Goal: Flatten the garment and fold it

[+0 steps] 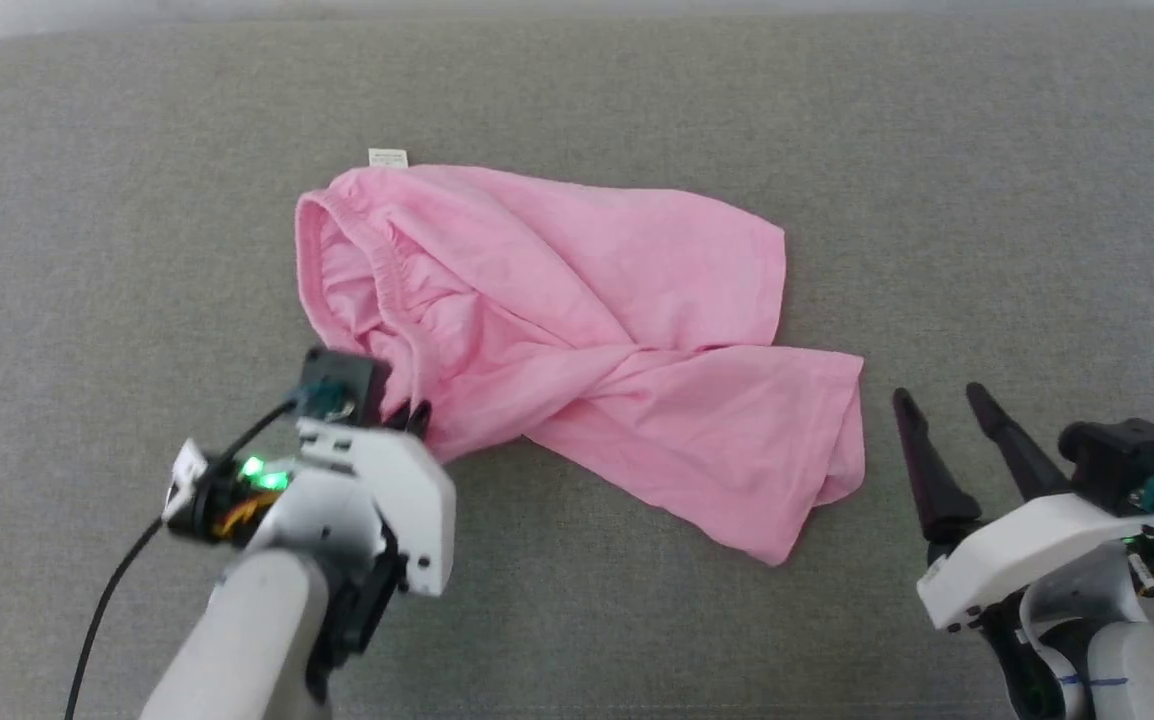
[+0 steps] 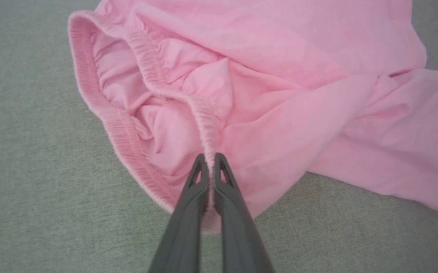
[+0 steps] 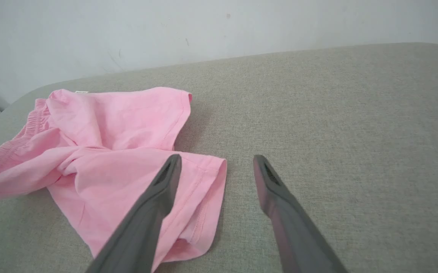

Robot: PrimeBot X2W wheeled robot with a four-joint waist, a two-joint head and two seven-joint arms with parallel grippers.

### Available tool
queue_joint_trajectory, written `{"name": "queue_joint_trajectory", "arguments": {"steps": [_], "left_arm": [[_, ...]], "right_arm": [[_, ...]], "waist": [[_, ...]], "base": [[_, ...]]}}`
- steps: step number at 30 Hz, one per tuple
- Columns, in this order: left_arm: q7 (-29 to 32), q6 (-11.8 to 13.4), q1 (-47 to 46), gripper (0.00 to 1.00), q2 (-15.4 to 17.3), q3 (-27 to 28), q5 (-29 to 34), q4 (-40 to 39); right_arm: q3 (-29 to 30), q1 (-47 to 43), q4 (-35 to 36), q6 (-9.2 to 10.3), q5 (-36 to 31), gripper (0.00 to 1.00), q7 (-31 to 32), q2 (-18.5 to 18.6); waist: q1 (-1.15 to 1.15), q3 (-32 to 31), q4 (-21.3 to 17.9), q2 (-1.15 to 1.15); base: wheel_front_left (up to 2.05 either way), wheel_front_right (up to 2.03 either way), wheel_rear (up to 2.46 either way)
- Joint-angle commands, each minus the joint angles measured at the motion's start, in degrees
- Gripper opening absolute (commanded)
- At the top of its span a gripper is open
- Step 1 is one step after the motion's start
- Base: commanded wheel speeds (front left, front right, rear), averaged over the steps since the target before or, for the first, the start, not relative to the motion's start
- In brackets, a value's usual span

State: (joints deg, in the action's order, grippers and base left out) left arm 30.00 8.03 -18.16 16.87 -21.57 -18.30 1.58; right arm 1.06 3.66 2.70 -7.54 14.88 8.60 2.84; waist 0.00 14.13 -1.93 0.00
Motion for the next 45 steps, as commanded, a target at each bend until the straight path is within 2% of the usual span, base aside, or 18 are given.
{"name": "queue_joint_trajectory", "arguments": {"steps": [1,5,11,18,23,24,25,26,27,34,38,45], "left_arm": [[-1.27,0.99,2.16,0.00,0.22,0.86,-0.64,-1.24],[-5.41,2.54,6.61,0.00,-0.29,2.80,-2.08,-4.75],[-7.89,2.01,7.02,0.00,-0.84,2.59,-2.68,-5.33],[-8.82,1.07,4.34,0.00,-1.98,1.24,-2.64,-4.45],[-9.38,0.48,2.92,0.00,-2.42,0.54,-2.66,-3.74],[-9.46,0.40,2.76,0.00,-2.47,0.45,-2.69,-3.60],[-9.53,0.35,2.63,0.00,-2.50,0.38,-2.73,-3.47],[-9.62,0.32,2.51,0.00,-2.52,0.35,-2.75,-3.35],[-9.73,0.31,2.44,0.00,-2.54,0.32,-2.79,-3.21],[-10.98,0.68,2.74,0.00,-2.48,0.67,-2.98,-2.54],[-11.44,1.03,3.86,0.00,-2.21,1.07,-3.42,-2.46],[-12.41,1.82,6.68,0.00,-1.73,2.16,-4.60,-3.50]], "right_arm": [[-0.47,-0.13,-0.19,0.05,0.45,1.00,0.33,0.04],[-0.81,0.58,-1.49,0.05,1.52,1.00,3.15,0.04],[-1.70,6.23,-6.10,0.05,1.62,1.00,10.54,0.04],[-1.37,15.04,-14.63,0.05,0.71,1.00,19.19,0.04],[-2.23,19.31,-18.47,0.05,-0.69,1.00,21.78,0.04],[-2.29,19.74,-18.87,0.05,-0.83,0.92,21.78,0.04],[-2.27,20.10,-19.02,0.05,-1.07,0.49,21.36,0.04],[-2.13,20.40,-18.98,0.05,-1.33,0.27,20.53,0.04],[-2.05,20.61,-18.80,0.05,-1.50,0.00,19.43,0.04],[-1.78,19.04,-14.89,0.05,0.33,0.00,11.28,0.04],[-1.29,14.30,-8.45,0.05,1.88,0.00,6.57,0.04],[1.71,2.45,3.82,0.05,0.76,0.00,3.68,0.04]], "waist": [[0.00,-0.09,0.37,0.00],[0.00,0.21,1.71,0.00],[0.00,1.05,3.21,0.00],[0.00,3.22,4.44,0.00],[0.00,4.38,5.01,0.00],[0.00,4.50,5.08,0.00],[0.00,4.59,5.12,0.00],[0.00,4.64,5.15,0.00],[0.00,4.62,5.18,0.00],[0.00,2.89,4.91,0.00],[0.00,0.85,4.44,0.00],[0.00,-2.51,3.21,0.00]], "base": [[0.00,0.00,0.00],[0.00,0.00,0.00],[0.00,0.00,0.00],[0.00,0.00,0.00],[0.00,0.00,0.00],[0.00,0.00,0.00],[0.00,0.00,0.00],[0.00,0.00,0.00],[0.00,0.00,0.00],[0.00,0.00,0.00],[0.00,0.00,0.00],[0.00,0.00,0.00]]}}
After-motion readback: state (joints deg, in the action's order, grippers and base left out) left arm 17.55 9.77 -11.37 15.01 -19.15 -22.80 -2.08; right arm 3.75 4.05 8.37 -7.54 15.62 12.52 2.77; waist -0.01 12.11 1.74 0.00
